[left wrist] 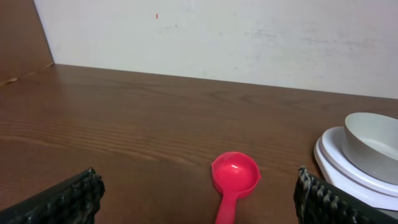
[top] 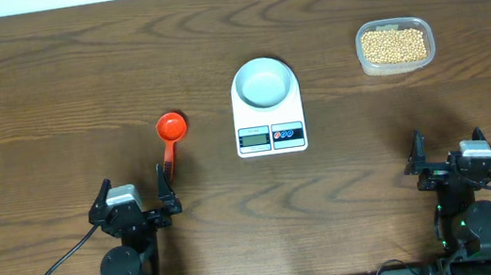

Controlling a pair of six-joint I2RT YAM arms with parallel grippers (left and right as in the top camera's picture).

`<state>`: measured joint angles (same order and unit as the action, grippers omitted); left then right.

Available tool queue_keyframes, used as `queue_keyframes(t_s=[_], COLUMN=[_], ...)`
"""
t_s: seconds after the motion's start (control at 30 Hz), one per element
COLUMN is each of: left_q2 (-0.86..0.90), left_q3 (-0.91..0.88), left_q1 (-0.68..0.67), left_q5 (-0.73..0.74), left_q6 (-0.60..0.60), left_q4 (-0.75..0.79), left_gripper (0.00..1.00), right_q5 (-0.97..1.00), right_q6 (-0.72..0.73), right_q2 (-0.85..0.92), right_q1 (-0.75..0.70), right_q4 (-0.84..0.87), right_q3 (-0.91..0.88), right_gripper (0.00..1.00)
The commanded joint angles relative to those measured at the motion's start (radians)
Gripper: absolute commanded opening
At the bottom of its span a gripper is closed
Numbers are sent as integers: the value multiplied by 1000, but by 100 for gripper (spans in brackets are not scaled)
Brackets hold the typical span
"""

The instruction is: Scoop item into bowl and weigh 50g on scale

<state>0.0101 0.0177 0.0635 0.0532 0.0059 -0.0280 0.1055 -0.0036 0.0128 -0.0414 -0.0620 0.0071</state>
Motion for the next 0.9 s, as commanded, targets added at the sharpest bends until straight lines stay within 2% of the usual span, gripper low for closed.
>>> queue_keyframes(t_s=[0.0, 0.87], left_q2=[-6, -6], left_q3=[-13, -13], left_q1=[-2, -2], left_q5=[3, 3], left_q6=[16, 16], left_q4=[-40, -40], left_gripper=[100, 100], right_q5=[12, 12], right_q6=[14, 14], right_q2=[-7, -7], right_q1=[6, 6], right_q4=[-2, -2], right_q3=[-2, -2], right_gripper=[99, 99])
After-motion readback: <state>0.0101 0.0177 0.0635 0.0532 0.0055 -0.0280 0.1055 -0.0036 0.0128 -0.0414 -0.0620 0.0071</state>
